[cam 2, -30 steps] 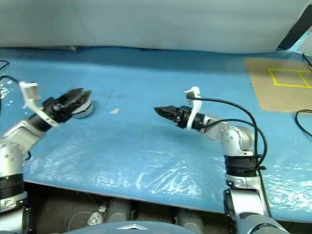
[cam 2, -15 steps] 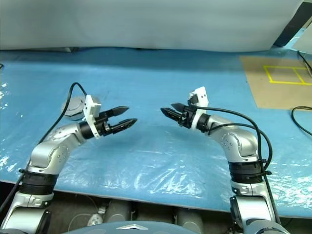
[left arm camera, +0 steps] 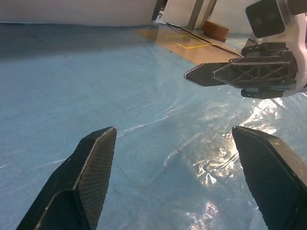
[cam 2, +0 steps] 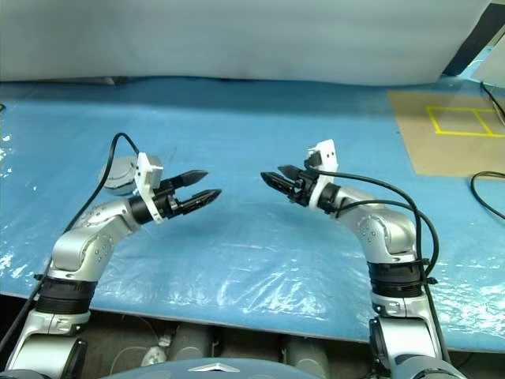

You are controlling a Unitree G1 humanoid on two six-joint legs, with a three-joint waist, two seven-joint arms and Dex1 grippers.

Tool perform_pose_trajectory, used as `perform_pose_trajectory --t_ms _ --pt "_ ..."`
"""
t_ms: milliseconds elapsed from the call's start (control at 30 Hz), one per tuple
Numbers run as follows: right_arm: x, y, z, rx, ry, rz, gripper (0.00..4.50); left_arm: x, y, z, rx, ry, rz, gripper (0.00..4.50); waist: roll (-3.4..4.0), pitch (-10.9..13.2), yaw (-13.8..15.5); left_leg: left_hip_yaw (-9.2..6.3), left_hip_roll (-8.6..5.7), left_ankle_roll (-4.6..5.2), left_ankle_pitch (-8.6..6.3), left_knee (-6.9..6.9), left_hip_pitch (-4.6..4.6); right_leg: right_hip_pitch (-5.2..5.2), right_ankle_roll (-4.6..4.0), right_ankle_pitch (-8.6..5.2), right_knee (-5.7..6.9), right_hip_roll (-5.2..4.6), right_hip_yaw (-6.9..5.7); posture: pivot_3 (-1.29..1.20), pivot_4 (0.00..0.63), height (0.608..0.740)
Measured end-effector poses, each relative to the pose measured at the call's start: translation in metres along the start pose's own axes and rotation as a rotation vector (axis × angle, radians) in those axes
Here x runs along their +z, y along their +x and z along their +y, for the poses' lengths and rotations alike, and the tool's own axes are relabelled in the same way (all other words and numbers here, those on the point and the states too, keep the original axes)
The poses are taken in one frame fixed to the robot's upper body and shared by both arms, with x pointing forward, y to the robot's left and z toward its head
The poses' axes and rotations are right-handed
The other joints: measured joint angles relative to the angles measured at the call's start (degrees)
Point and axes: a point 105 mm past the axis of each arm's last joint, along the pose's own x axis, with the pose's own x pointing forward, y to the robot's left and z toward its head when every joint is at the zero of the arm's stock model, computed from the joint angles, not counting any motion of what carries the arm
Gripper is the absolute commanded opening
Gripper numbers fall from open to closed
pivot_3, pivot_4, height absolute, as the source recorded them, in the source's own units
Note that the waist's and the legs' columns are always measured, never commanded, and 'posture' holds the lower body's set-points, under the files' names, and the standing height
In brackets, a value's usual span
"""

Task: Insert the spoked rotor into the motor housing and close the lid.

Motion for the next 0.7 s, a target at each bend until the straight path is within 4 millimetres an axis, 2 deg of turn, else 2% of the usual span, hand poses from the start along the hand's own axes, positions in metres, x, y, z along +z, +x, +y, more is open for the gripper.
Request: perform_pose_trajectory --t_ms 333,500,700 --pt "0.003 0.002 -0.004 -0.027 -0.018 -0.018 3.35 0.001 -0.004 0.005 0.029 0.010 0.004 4.05 0.00 0.00 0.00 0.00 0.00 0.00 0.00 0.02 0.00 0.00 0.00 0.00 0.01 0.00 0.00 0.00 0.150 0.740" --pt "0.003 -0.001 -0.015 -0.111 -0.105 -0.001 3.35 0.003 -0.006 0.014 0.090 0.087 -0.013 4.05 0.00 0.00 0.00 0.00 0.00 0.00 0.00 0.03 0.00 0.01 0.01 0.01 0.01 0.00 0.00 0.00 0.150 0.740" --pt "-0.006 0.002 -0.025 -0.245 -0.232 0.038 3.35 0.009 -0.007 0.027 0.185 0.138 -0.052 4.05 0.00 0.00 -0.10 -0.01 -0.01 0.00 0.00 0.03 0.00 0.01 0.02 0.01 0.02 0.00 0.00 0.00 0.150 0.740"
